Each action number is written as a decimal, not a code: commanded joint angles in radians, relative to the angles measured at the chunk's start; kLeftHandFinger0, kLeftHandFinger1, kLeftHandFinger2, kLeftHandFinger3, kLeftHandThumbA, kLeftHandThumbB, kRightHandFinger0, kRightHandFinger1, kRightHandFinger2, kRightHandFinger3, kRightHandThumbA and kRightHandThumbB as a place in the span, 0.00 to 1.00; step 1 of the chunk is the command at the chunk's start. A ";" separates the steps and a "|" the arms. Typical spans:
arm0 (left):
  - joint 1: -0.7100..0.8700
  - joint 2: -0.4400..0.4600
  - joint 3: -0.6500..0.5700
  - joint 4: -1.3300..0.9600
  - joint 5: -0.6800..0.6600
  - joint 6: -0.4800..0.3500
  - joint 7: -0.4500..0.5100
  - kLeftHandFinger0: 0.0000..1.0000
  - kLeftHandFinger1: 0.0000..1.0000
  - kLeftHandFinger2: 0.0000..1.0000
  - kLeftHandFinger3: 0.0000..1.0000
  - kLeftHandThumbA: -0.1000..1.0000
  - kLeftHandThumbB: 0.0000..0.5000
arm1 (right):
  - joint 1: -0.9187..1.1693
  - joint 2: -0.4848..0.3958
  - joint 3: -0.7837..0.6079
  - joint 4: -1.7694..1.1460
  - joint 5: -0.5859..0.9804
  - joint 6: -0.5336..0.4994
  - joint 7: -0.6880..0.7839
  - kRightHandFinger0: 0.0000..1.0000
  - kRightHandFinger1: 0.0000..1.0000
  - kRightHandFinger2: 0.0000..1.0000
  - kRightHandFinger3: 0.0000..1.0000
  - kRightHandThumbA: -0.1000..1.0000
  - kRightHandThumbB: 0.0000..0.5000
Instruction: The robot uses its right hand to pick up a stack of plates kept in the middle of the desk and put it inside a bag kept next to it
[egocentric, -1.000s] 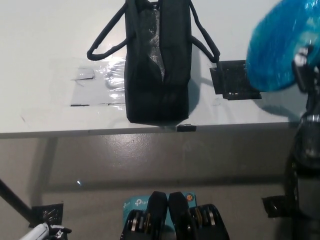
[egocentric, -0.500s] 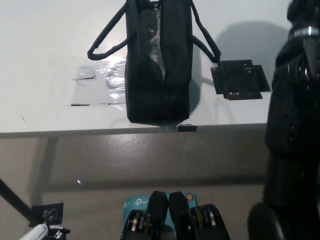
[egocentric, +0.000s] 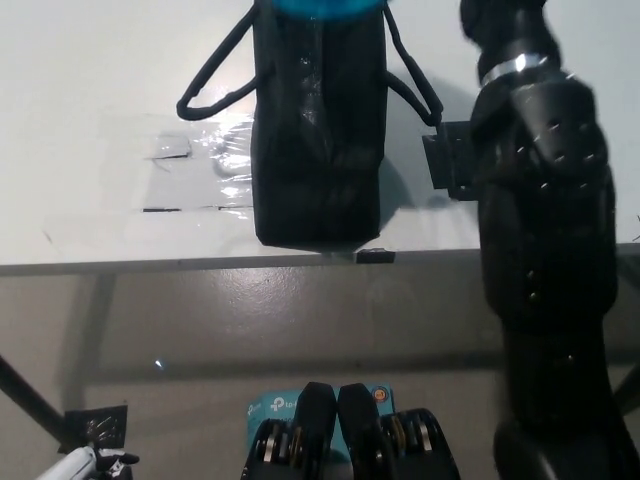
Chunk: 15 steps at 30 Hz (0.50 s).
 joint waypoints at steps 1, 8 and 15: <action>-0.009 0.011 0.009 -0.035 0.020 0.014 -0.018 0.76 0.76 0.84 0.96 0.28 0.00 | -0.030 -0.037 0.042 0.024 -0.088 -0.143 0.019 0.00 0.00 0.00 0.00 0.00 0.59; -0.003 0.009 0.012 -0.041 0.033 0.014 -0.024 0.77 0.76 0.83 0.93 0.31 0.00 | -0.002 -0.133 0.129 0.080 -0.212 -0.264 -0.003 0.00 0.00 0.00 0.00 0.00 0.61; -0.002 0.005 0.013 -0.039 0.018 0.014 -0.015 0.74 0.74 0.82 0.93 0.25 0.00 | -0.007 -0.135 0.127 0.092 -0.252 -0.270 -0.032 0.00 0.00 0.00 0.00 0.00 0.54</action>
